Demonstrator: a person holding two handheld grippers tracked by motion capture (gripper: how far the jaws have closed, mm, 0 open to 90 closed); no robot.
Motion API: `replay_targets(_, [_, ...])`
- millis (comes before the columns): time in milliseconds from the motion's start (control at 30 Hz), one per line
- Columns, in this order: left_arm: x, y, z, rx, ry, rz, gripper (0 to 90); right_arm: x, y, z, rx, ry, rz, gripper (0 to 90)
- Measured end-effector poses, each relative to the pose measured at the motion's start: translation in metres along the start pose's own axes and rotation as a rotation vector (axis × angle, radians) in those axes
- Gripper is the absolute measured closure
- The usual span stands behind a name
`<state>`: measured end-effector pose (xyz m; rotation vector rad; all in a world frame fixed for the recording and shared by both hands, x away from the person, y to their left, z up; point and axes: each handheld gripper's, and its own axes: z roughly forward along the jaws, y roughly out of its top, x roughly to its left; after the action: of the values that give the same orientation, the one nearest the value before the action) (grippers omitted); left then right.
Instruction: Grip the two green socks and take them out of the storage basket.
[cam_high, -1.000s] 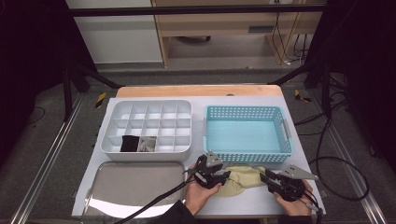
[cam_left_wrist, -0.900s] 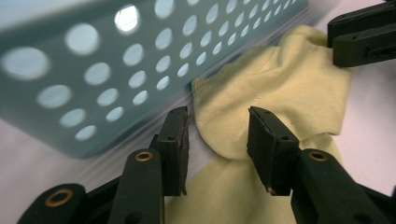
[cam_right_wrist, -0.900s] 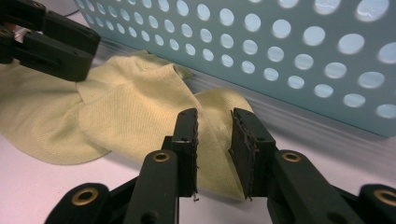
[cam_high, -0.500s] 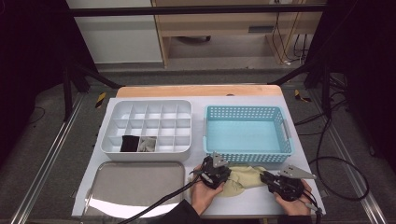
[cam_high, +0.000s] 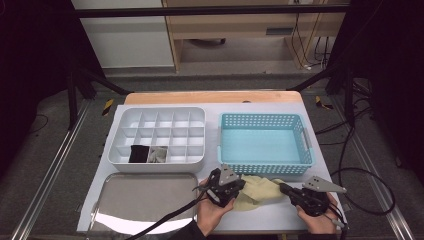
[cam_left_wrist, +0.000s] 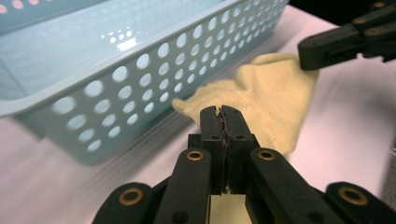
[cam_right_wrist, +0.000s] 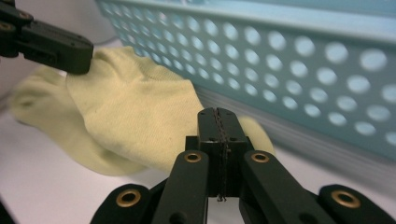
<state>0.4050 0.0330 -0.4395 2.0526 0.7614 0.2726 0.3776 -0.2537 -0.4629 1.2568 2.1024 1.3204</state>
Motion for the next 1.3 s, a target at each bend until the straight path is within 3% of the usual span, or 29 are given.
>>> replay_targets(100, [-0.001, -0.012, -0.015, 0.002, 0.004, -0.008, 88.6, 0.010, 0.009, 0.002, 0.006, 0.029, -0.021, 90.0])
replay_targets(200, [0.001, -0.027, -0.026, 0.016, 0.027, 0.002, 88.6, 0.020, 0.016, 0.016, 0.037, 0.056, -0.045, 90.0])
replay_targets(367, [0.009, -0.047, -0.027, 0.052, 0.084, -0.005, 88.5, 0.032, 0.020, 0.053, 0.095, 0.083, -0.097, 89.8])
replay_targets(467, [0.015, -0.054, -0.025, 0.068, 0.093, -0.027, 88.5, 0.035, 0.018, 0.061, 0.089, 0.087, -0.115, 85.7])
replay_targets(767, [0.020, -0.059, -0.021, 0.080, 0.097, -0.042, 88.3, 0.019, 0.021, 0.019, -0.046, 0.041, -0.068, 73.3])
replay_targets(967, [0.019, -0.058, -0.022, 0.075, 0.081, -0.044, 86.1, 0.014, -0.002, 0.009, 0.002, 0.048, -0.048, 67.8])
replay_targets(1167, [0.028, -0.046, -0.031, 0.016, 0.072, -0.051, 76.1, 0.013, -0.008, 0.016, 0.027, 0.065, -0.046, 61.7])
replay_targets(1300, [0.036, -0.040, -0.019, 0.043, 0.074, -0.040, 68.6, 0.010, -0.011, 0.024, 0.046, 0.070, -0.031, 61.0])
